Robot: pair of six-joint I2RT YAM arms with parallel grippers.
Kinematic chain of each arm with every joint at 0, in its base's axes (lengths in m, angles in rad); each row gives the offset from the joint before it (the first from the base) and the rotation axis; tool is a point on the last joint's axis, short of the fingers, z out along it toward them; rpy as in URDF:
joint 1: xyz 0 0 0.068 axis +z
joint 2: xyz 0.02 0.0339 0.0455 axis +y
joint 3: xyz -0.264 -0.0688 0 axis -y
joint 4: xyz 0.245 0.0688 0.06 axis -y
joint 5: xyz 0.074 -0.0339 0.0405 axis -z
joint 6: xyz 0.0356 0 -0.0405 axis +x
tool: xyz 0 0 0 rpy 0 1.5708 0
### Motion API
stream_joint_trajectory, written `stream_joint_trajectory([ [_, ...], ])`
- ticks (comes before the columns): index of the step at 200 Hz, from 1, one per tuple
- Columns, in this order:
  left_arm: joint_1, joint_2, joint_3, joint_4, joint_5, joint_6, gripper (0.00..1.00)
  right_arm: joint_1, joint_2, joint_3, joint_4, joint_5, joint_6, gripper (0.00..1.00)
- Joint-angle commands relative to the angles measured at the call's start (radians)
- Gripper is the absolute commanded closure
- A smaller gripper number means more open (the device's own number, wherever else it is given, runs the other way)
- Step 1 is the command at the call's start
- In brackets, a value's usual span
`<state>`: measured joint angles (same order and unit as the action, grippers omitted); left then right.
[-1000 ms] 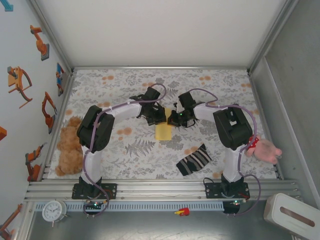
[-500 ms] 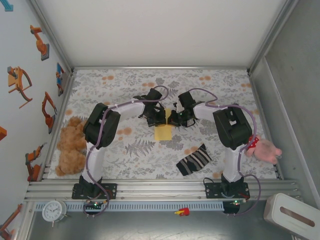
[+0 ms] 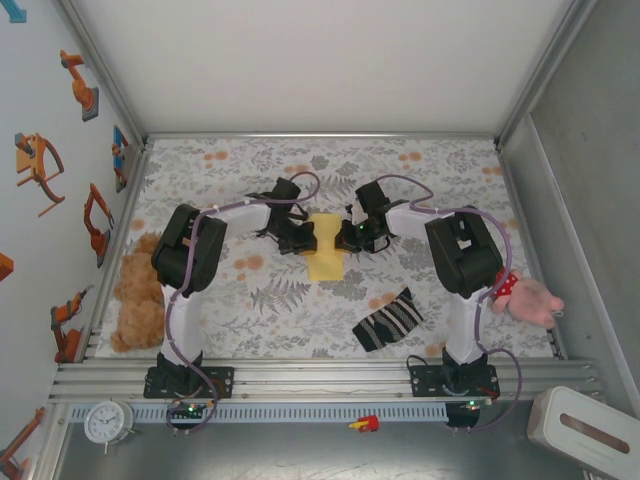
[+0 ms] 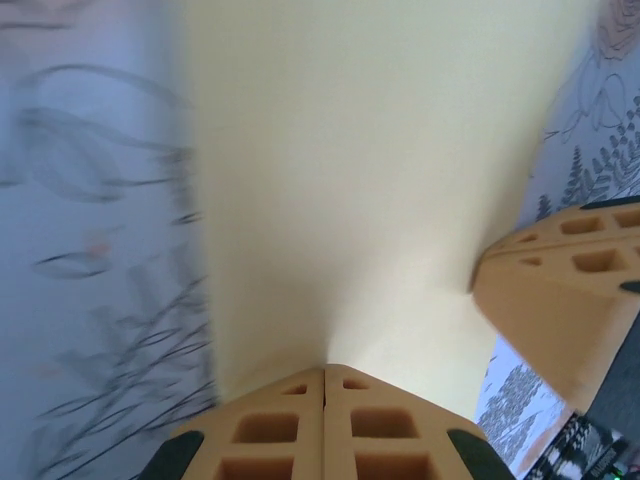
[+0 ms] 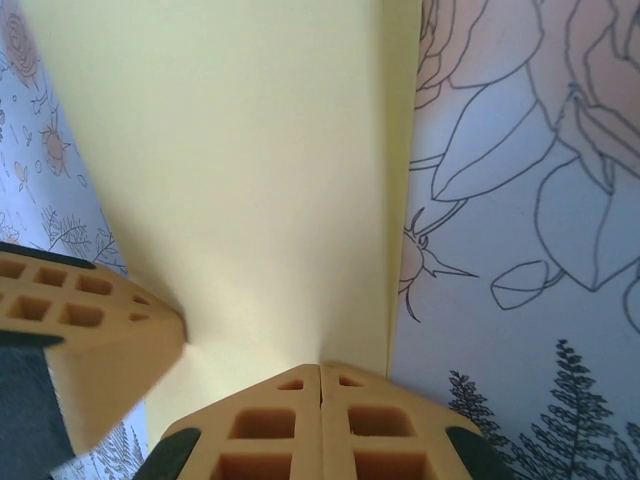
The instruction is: Fold a paper plane with a square sheet of paper (pick it up from the middle)
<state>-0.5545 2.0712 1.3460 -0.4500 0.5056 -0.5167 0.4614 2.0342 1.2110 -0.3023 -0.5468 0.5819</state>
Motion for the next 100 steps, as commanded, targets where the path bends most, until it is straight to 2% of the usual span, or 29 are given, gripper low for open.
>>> stream_joint_trajectory([
  [1,0.077,-0.036,-0.072,-0.087,-0.067,0.059,0.95,-0.007,0.154,-0.099,-0.221,0.252,-0.025,1.00],
  [29,0.104,-0.100,-0.084,-0.083,-0.065,0.066,0.95,-0.007,0.150,-0.099,-0.218,0.253,-0.025,1.00],
  [46,0.096,-0.148,-0.096,-0.010,-0.008,0.024,0.95,-0.007,0.150,-0.099,-0.215,0.249,-0.022,1.00],
  [68,0.055,-0.167,-0.109,0.123,0.048,-0.051,0.94,-0.007,0.148,-0.102,-0.210,0.246,-0.022,1.00],
  [100,-0.023,-0.087,-0.082,0.264,0.073,-0.132,0.94,-0.006,0.152,-0.104,-0.206,0.246,-0.020,1.00],
])
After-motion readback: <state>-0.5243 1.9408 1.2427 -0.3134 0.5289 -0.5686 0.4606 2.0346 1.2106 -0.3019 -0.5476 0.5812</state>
